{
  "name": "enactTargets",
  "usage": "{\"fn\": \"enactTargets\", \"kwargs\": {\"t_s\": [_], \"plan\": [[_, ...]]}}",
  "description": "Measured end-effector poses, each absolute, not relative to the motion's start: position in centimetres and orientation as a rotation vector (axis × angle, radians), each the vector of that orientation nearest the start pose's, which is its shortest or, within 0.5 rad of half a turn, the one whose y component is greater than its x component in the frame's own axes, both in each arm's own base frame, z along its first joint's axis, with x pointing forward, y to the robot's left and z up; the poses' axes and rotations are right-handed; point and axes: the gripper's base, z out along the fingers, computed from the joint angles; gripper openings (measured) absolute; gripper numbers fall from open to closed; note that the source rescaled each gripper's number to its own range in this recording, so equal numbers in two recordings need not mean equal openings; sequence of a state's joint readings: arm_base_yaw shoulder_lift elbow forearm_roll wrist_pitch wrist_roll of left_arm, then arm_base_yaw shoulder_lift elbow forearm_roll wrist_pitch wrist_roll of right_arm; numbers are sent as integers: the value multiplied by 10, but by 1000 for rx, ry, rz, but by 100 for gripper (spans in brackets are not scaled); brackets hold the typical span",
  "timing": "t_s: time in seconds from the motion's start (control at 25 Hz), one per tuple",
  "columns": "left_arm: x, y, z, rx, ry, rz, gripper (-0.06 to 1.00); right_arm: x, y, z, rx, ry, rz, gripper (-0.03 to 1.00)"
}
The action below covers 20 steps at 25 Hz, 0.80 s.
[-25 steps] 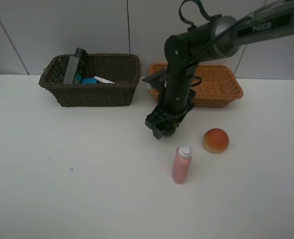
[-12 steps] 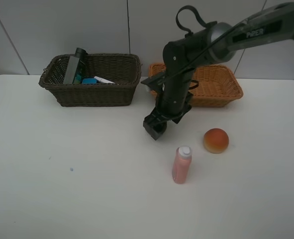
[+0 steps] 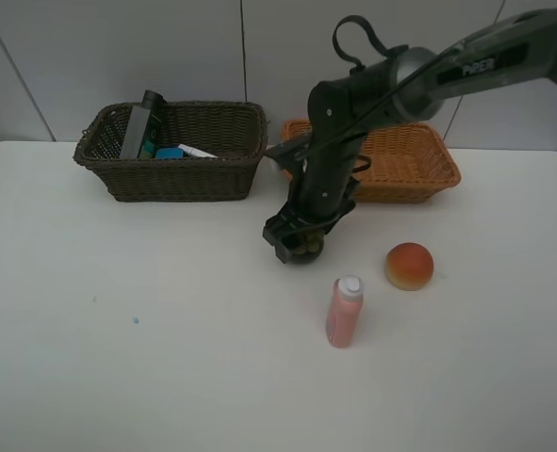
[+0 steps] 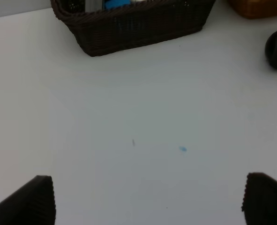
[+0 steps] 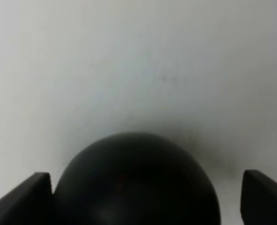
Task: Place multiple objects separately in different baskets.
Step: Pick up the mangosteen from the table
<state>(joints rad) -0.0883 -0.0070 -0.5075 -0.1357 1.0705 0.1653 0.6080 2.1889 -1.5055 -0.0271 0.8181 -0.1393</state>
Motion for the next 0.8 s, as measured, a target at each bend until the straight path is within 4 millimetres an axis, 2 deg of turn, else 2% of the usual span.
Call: {"fn": "enactTargets", "kwargs": {"t_s": [0.4,0.52,0.6,0.8], "plan": [[-9,-10,279,265,2017,-114,100,353,244,116,-1113,2769,27,99],[-9,-10,279,265,2017,-114,100,353,244,105,-1124,2793,18,89],[-9,-10,279,265,2017,-114,100,353,244,101,-1130,2796,13,76],[-9,-10,279,265,2017,-114,100,353,244,101,-1133,2798,10,73]]}}
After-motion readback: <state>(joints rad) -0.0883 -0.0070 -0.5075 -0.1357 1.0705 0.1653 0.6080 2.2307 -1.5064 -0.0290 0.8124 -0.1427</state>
